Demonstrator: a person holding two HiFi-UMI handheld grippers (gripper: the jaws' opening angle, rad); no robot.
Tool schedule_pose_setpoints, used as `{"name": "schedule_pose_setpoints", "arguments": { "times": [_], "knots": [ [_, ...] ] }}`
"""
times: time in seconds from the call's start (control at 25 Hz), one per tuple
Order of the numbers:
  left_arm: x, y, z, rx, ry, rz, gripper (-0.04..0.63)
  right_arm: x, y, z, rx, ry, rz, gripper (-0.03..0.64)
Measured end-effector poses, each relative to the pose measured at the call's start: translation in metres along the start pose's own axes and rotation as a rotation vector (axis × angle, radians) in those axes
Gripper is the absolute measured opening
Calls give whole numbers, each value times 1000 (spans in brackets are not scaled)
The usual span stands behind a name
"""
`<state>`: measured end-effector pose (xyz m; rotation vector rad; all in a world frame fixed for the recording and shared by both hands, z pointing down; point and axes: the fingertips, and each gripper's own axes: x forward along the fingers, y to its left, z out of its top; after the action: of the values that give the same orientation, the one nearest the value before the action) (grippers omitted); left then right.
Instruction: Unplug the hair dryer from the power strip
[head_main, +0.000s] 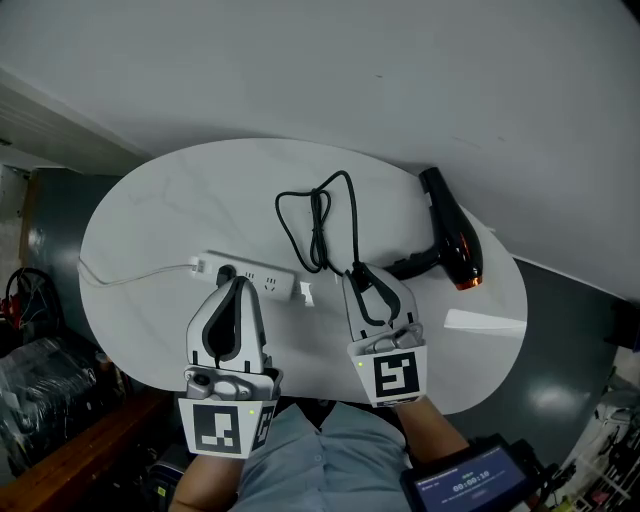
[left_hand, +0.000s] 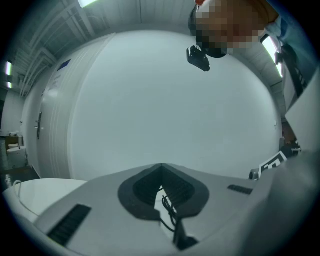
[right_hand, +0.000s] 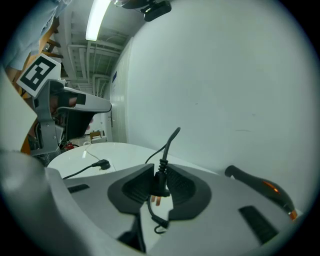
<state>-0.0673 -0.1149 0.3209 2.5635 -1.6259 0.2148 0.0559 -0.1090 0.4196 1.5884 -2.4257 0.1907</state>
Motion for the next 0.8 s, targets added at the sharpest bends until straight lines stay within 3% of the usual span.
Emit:
{"name": "schedule_pose_setpoints", "arguments": {
  "times": [0.16,0.48,0.8],
  "knots": [
    [3,-10,-1,7,6,-16,-3,-4,-8,-1,23,-5,-14,118],
    [2,-24,15,35,-30,-15,-3,-11,-15,12,-50,-21,10,118],
    [-21,-28,49,49,-116,48,-3,-32,-16,92,83,-223,21,118]
  ]
}}
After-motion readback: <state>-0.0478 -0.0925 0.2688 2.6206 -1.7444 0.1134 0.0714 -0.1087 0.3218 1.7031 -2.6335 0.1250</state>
